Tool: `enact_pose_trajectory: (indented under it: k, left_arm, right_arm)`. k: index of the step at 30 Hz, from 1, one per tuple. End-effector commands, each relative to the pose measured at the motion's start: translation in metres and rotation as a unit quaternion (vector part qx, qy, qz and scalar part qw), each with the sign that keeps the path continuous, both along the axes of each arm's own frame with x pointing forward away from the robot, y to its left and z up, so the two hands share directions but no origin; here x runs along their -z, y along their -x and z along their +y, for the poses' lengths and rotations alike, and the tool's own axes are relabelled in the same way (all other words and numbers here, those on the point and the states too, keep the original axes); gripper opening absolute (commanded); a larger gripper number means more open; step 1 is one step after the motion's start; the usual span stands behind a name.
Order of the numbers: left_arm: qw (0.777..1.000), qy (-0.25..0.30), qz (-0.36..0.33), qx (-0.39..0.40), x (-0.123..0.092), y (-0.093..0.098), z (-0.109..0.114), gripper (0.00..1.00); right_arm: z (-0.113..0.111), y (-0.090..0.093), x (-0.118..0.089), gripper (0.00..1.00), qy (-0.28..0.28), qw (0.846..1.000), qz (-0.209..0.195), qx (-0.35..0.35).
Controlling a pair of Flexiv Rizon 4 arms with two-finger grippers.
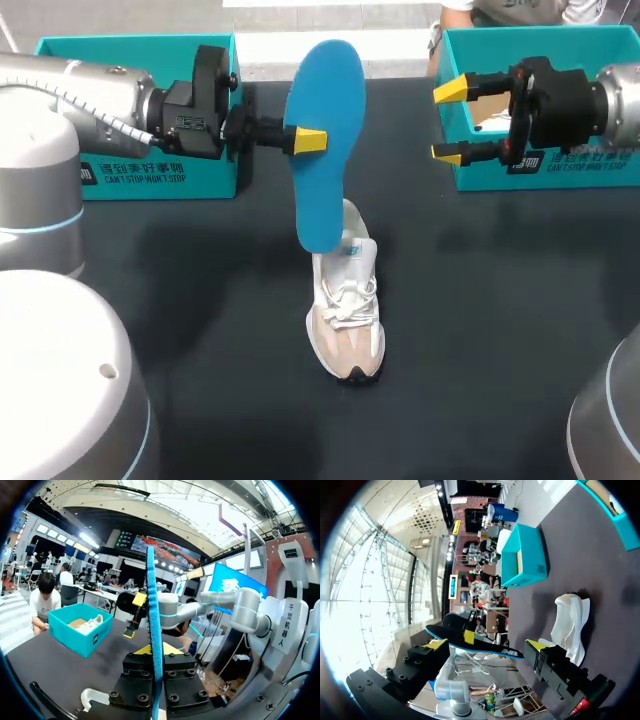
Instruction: Take the shoe out of the shoebox, open the shoe tongue, remove and reinsert the insole, then place the shoe into the shoebox
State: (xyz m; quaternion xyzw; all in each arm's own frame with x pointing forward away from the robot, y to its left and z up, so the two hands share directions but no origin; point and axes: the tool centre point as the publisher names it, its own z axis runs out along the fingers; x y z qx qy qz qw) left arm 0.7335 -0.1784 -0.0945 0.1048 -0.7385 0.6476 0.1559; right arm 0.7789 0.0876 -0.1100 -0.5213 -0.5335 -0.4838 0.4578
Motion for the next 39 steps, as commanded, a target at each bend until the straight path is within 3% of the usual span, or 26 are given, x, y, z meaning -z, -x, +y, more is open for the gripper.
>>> enact_pose_trajectory:
  k: [1,14,20,25,34,39]
  left_arm:
    - [0.990,-0.040,0.135,0.018,-0.003,-0.004,0.001,0.00]
    - [0.990,-0.040,0.135,0.018,-0.003,-0.004,0.001,0.00]
    - [0.969,-0.046,0.240,-0.030,0.025,-0.016,-0.007,0.00]
    - [0.949,-0.031,0.308,-0.055,0.032,-0.020,-0.010,0.00]
    - [0.910,0.028,0.413,-0.029,0.046,-0.029,-0.017,0.00]
    - [0.899,0.023,0.437,-0.028,0.048,-0.030,-0.021,0.00]
  right_arm:
    - [0.001,0.000,0.001,1.00,0.000,1.000,0.000,0.000]
    - [0.001,0.000,0.001,1.00,0.000,1.000,0.000,0.000]
    - [0.001,0.000,0.001,1.00,0.000,1.000,0.000,0.000]
    - [0.001,0.000,0.001,1.00,0.000,1.000,0.000,0.000]
    - [0.001,0.000,0.001,1.00,0.000,1.000,0.000,0.000]
    - [0.002,0.011,-0.008,1.00,0.098,0.993,-0.033,0.054]
